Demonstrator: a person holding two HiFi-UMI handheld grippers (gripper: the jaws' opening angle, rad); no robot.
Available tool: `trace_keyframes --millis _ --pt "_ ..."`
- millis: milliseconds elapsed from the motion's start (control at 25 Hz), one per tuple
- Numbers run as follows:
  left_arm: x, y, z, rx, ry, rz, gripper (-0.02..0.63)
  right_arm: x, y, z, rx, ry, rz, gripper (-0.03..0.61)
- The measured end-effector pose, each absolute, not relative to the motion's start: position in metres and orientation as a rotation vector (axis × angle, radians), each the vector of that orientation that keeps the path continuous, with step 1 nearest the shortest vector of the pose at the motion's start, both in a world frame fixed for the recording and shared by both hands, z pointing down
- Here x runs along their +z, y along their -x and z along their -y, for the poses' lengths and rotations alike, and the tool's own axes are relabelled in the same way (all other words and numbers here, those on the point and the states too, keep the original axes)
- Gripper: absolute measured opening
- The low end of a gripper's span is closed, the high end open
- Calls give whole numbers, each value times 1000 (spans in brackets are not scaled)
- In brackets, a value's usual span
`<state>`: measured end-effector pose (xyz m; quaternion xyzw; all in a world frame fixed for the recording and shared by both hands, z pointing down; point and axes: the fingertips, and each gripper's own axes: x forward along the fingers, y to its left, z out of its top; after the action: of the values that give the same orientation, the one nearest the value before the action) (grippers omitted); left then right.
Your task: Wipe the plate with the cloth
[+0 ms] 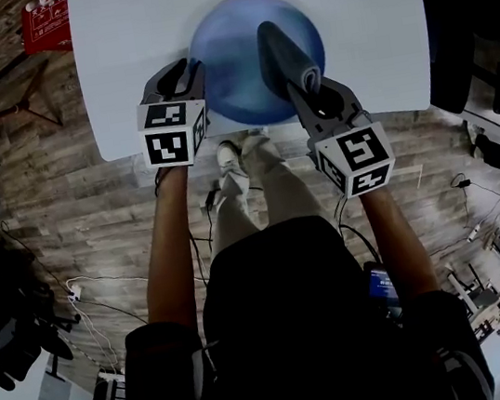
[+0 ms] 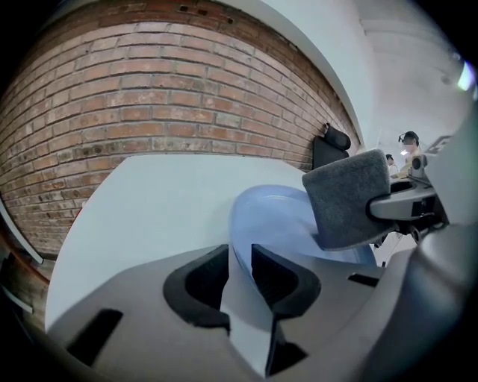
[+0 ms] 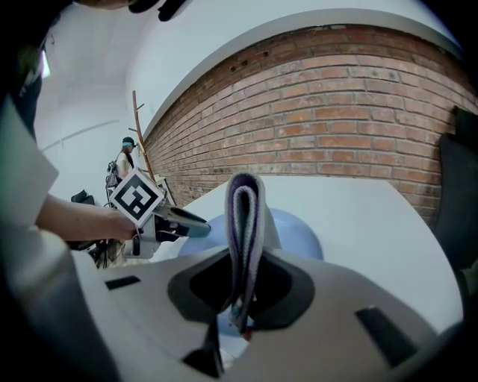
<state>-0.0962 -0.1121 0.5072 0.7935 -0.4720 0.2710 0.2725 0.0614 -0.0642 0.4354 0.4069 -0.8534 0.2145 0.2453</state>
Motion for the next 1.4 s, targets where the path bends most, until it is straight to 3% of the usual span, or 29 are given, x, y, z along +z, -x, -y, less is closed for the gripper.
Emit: trace_keyframes --millis 1400 --pt "514 99 116 623 -1948 1294 51 443 -63 67 599 -1099 2325 52"
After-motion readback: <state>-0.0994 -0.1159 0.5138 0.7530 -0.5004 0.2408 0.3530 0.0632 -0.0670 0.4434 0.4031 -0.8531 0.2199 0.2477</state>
